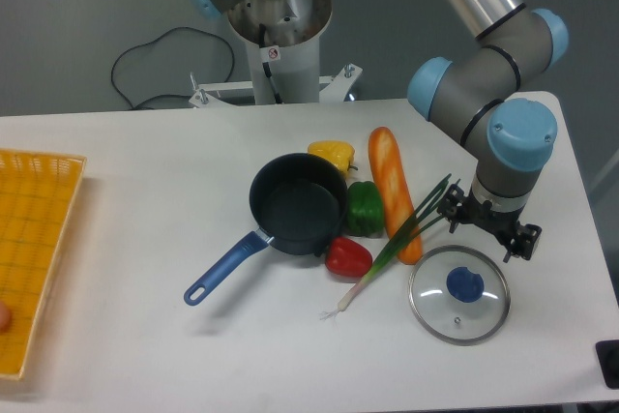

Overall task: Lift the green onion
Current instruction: 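Move the open gripper over the green onion's leafy end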

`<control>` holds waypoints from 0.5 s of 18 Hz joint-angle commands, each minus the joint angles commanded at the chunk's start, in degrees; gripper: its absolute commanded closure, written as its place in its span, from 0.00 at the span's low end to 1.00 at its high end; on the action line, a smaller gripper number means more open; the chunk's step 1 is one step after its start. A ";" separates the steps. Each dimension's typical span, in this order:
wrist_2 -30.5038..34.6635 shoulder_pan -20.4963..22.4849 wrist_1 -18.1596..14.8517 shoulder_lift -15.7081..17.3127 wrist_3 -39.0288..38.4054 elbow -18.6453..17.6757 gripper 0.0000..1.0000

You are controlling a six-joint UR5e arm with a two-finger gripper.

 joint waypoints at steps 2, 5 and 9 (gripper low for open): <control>-0.09 -0.09 0.09 0.00 0.00 0.00 0.00; -0.17 -0.70 0.26 -0.09 -0.44 0.09 0.00; 0.61 -1.58 0.27 -0.18 -0.61 -0.79 0.00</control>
